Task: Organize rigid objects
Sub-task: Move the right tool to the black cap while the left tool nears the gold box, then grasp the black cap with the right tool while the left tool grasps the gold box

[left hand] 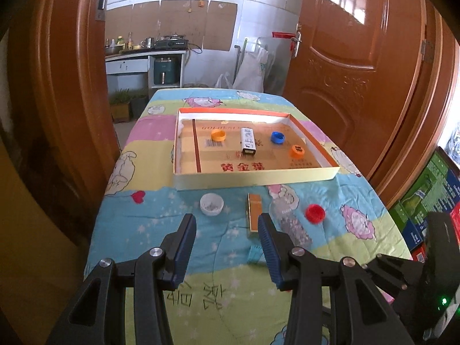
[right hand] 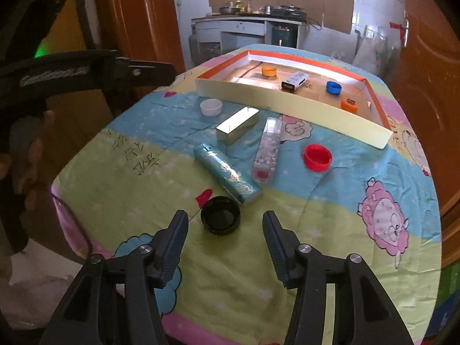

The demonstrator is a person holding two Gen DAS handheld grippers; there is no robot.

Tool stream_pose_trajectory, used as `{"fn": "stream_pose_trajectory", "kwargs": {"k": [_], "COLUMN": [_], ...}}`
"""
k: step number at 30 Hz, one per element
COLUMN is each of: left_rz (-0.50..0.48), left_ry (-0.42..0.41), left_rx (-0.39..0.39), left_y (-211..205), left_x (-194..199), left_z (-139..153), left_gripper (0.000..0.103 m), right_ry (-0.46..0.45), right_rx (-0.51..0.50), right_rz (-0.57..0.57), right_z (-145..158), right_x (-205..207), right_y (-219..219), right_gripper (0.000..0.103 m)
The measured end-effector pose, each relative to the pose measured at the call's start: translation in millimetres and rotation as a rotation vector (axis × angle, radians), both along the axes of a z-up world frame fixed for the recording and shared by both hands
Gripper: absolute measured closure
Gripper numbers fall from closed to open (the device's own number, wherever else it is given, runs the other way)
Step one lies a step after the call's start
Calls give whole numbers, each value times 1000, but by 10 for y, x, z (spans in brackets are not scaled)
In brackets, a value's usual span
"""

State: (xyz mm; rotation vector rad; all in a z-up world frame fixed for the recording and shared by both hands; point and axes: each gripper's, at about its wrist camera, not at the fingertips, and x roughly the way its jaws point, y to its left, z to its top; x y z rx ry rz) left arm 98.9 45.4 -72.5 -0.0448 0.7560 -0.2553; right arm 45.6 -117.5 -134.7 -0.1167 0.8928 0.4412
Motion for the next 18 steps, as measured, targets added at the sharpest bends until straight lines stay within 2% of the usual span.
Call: {"fn": "stream_pose_trajectory", "kwargs": {"k": [5,7,9,14,18], "left_rz": [-1,-6,-15,-65,-95], "left_ry": [5,5,2,18,55], "left_rx": [0,2,11,13,62], "left_y": [11,-5,-36,-153,-380], "left_x": [-51,-51,-37,72,258], "left_z": [-54,-64,-86,-165,-276], "left_gripper": [58,58,58,58,58], "right_ry": [3,-1,-9,6,-22], "right_rx": [0,-16,-36,-6,-1], "right_rz": [-3,-9,-15,-35,-63], "right_z": [-64,-71,-64,-25,70], "right_x": [16,32,37,45,17], "right_y": [41,76,83,-21,-135], "right_gripper": [51,73,73,73,73]}}
